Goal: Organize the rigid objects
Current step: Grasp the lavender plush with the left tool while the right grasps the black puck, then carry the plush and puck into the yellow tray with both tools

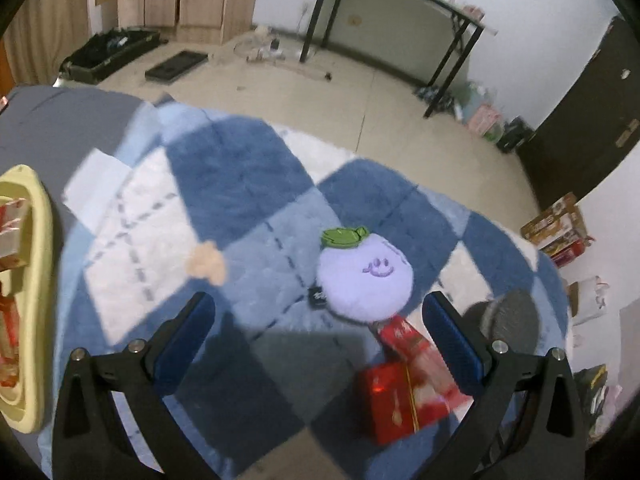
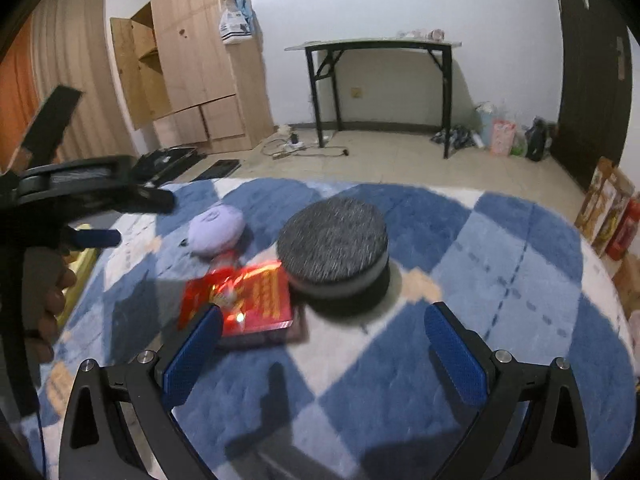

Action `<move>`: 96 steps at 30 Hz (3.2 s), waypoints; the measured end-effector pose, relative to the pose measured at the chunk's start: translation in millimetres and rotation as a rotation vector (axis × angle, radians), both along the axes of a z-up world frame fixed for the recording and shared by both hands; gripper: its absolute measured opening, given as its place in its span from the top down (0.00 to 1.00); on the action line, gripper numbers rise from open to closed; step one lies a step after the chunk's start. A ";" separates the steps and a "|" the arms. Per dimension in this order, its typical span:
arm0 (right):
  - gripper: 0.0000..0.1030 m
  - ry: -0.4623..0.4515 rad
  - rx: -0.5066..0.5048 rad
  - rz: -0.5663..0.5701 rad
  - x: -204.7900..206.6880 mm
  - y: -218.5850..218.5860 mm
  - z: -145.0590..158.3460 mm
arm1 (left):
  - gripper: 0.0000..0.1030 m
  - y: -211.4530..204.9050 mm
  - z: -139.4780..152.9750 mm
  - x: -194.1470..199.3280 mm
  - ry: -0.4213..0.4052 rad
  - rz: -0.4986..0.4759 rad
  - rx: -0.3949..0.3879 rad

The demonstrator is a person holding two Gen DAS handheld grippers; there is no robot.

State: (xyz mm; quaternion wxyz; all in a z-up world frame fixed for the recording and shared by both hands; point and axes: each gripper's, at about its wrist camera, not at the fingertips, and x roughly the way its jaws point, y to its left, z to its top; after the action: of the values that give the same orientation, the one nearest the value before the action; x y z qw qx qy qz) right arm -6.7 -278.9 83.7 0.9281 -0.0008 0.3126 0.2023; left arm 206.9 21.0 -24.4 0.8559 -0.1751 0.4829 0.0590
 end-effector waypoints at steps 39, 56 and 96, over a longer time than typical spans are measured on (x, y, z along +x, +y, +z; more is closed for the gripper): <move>0.29 -0.072 0.203 -0.070 39.7 -42.5 2.2 | 0.42 18.7 85.8 -48.4 -0.082 -0.171 0.171; 0.29 -0.056 0.184 0.163 -49.2 -6.2 73.7 | 0.42 210.9 155.8 -182.2 -0.112 -0.062 0.330; 0.06 0.046 -0.049 0.565 31.9 330.4 -13.5 | 0.07 362.4 -1.9 -191.2 -0.183 0.184 0.118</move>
State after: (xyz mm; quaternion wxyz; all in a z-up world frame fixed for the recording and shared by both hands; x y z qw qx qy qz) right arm 25.2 51.5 70.1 0.8273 -0.1060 0.3256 0.4454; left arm 15.6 383.4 -26.3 0.8962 -0.1725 0.3805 0.1495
